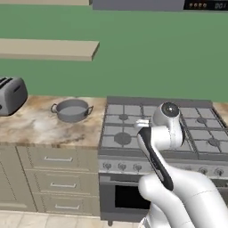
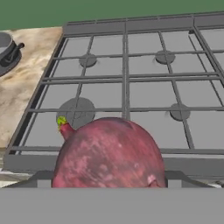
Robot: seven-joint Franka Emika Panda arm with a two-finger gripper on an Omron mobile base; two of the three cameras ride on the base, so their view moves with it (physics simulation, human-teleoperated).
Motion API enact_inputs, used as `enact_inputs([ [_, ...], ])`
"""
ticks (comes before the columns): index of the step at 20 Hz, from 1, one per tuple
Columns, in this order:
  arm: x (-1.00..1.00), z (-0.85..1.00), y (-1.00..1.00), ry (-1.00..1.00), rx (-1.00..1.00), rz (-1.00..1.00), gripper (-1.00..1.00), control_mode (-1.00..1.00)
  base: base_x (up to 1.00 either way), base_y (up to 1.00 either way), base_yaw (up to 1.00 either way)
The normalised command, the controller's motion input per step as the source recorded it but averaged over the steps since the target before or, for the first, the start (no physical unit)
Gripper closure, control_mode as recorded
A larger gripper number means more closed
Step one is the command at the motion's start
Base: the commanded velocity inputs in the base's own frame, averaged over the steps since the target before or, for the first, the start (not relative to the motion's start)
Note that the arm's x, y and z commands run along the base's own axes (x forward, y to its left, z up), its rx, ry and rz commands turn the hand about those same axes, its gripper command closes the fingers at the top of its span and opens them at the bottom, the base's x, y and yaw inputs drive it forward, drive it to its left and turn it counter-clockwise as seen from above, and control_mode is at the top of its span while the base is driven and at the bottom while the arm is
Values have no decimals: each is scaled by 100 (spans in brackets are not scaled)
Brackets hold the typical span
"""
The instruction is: Turn on the sink faucet. Then move the onion from the counter to the sink. Turn off the sink. Move the vegetable from the sink to the pot next to the stove. Finally move the pot to the front left burner.
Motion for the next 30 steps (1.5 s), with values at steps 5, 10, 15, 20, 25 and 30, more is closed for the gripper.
enact_inputs([
  [5, 0, 0, 0, 0, 0, 0, 100, 100, 23, 54, -11],
  [10, 0, 0, 0, 0, 0, 0, 100, 100, 26, 52, -11],
  [15, 0, 0, 0, 0, 0, 0, 100, 100, 33, 40, -9],
  [20, 0, 0, 0, 0, 0, 0, 100, 100, 36, 24, -7],
  [25, 0, 0, 0, 0, 0, 0, 100, 100, 37, 26, -9],
  [30, 0, 0, 0, 0, 0, 0, 100, 100, 40, 37, -12],
])
